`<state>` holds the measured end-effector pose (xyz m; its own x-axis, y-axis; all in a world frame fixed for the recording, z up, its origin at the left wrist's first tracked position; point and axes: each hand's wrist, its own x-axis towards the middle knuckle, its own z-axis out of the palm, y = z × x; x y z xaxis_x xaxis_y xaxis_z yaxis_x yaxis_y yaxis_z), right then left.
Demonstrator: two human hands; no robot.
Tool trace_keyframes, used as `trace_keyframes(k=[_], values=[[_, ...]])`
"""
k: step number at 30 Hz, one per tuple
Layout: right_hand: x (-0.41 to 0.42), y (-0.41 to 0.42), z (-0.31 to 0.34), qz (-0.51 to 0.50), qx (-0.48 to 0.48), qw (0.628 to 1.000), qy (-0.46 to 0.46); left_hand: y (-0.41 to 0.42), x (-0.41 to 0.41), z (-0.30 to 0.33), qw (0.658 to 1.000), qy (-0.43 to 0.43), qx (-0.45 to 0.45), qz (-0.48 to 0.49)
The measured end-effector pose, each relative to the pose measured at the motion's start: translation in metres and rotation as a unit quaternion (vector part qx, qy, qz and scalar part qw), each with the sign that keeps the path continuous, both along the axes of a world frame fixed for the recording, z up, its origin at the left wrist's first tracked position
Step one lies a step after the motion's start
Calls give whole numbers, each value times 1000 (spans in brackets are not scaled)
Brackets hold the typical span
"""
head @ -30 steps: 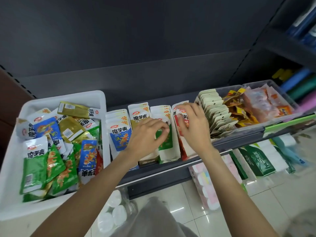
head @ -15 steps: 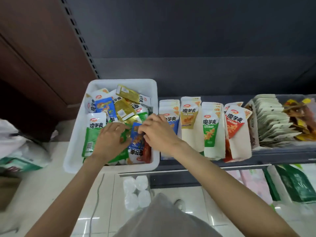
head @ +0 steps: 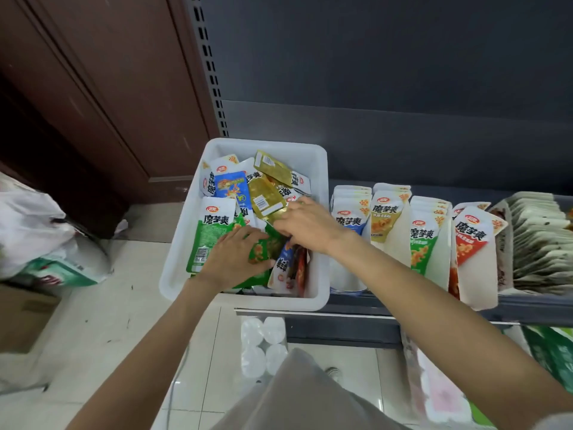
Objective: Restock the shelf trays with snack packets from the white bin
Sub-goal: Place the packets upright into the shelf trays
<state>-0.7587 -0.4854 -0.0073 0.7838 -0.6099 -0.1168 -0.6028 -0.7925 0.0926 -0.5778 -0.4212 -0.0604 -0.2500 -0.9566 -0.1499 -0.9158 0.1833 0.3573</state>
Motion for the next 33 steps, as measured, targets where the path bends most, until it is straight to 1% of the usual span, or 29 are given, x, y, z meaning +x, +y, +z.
trace_keyframes(k=[1,2,3,4,5,6,7,8,9,10,11,12,13,15,16,17,20,21,22,24,27,30,33], values=[[-5,0,9,-15,-6,1000,-26,1,-2,4,999,49,-3,5],[-11,1,18,-35,0,998,-56,2,-4,10,992,126,-1,28],[-20,3,27,-65,12,992,-105,4,-7,17,972,224,8,70],[-30,7,36,-107,31,980,-164,5,-10,25,938,324,31,116],[-41,13,43,-155,52,959,-233,6,-13,33,895,418,60,145],[-50,19,48,-205,82,923,-314,5,-14,41,859,486,84,136],[-58,26,50,-248,125,873,-400,4,-15,45,831,536,106,103],[-64,34,52,-279,176,817,-474,2,-18,50,819,557,120,59],[-68,41,50,-296,227,763,-527,1,-24,55,822,555,126,30],[-72,48,48,-306,267,722,-560,-2,-33,59,832,540,124,21],[-76,53,44,-313,289,698,-576,-4,-44,64,842,527,115,22],[-78,59,42,-318,298,685,-584,-8,-55,66,853,513,90,23],[-81,63,39,-321,294,680,-589,-10,-67,70,865,498,58,18],[-85,68,36,-331,270,681,-595,-14,-87,72,886,463,3,3],[-88,68,35,-345,246,686,-591,-17,-94,72,894,447,-16,-3],[-92,68,35,-361,207,699,-581,-21,-101,71,901,433,-31,-8],[-111,60,33,-387,50,774,-498,-31,-118,65,920,383,-78,-19],[-117,57,30,-389,22,794,-467,-34,-121,63,929,357,-94,-20],[-121,54,26,-395,13,806,-441,-37,-123,59,938,329,-104,-18],[-125,51,16,-404,31,816,-412,-39,-124,52,953,281,-111,-11],[-127,47,6,-397,50,837,-373,-37,-122,43,965,232,-125,-1],[-126,42,-1,-394,45,860,-322,-35,-120,40,963,235,-131,7],[-124,36,-4,-401,53,859,-314,-38,-120,38,962,236,-136,-12]])
